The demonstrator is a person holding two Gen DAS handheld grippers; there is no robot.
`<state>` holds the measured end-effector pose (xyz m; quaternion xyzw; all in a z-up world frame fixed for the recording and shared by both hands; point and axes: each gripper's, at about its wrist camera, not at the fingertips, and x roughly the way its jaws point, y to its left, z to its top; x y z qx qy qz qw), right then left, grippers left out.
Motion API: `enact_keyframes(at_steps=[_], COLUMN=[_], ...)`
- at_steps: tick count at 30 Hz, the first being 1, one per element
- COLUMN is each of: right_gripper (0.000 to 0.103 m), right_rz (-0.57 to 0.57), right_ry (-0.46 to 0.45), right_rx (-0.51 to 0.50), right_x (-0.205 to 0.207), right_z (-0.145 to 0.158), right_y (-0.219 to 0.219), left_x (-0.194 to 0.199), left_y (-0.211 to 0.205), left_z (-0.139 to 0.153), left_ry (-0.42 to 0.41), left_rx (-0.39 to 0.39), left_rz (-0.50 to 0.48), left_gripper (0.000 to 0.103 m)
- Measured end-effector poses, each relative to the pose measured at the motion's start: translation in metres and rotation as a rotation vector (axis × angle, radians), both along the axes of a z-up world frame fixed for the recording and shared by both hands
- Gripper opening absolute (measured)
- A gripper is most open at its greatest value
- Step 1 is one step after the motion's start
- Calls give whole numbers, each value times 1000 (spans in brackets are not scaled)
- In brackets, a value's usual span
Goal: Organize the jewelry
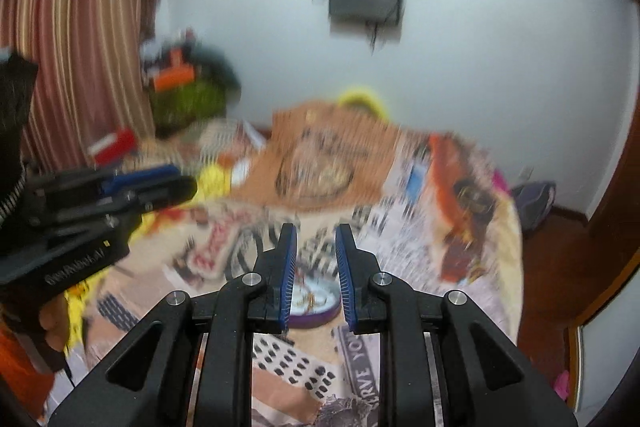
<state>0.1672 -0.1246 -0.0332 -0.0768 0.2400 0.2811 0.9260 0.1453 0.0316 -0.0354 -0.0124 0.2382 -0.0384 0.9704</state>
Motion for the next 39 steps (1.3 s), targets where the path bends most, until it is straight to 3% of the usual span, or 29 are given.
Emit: enact_keyframes(at_steps=[7, 12, 13, 14, 16, 18, 20, 21, 23, 39], right_gripper=[18, 20, 30, 49, 75, 84, 87, 89, 103, 103], right_rz=[-61, -107, -110, -124, -161, -199, -218, -229, -245, -248], right_ry=[-241, -326, -329, -334, -353, -379, -383, -385, -383, -373], right_rx=[141, 195, 201, 210, 222, 226, 214, 213, 215, 204], right_x=[-73, -109, -112, -117, -119, -125, -128, -128, -127, -142], right_z=[59, 73, 72, 71, 66, 62, 60, 60, 60, 54], right_y=[-29, -37, -37, -38, -38, -38, -36, -35, -38, -52], left_x=[-70, -112, -116, -121, -126, -128, -132, -131, -134, -142], left_y=[-15, -20, -20, -19, -18, -17, -16, -15, -14, -16], left_z=[51, 66, 66, 66, 65, 63, 60, 59, 58, 55], left_ry=[-234, -361, -369, -376, -378, -380, -379, -373, -362, -336], left_rx=[26, 25, 21, 15, 3, -3, -1, -4, -17, -27], left_rz=[30, 70, 74, 78, 82, 89, 112, 120, 122, 126], left_gripper=[35, 58, 61, 67, 77, 91, 96, 98, 98, 98])
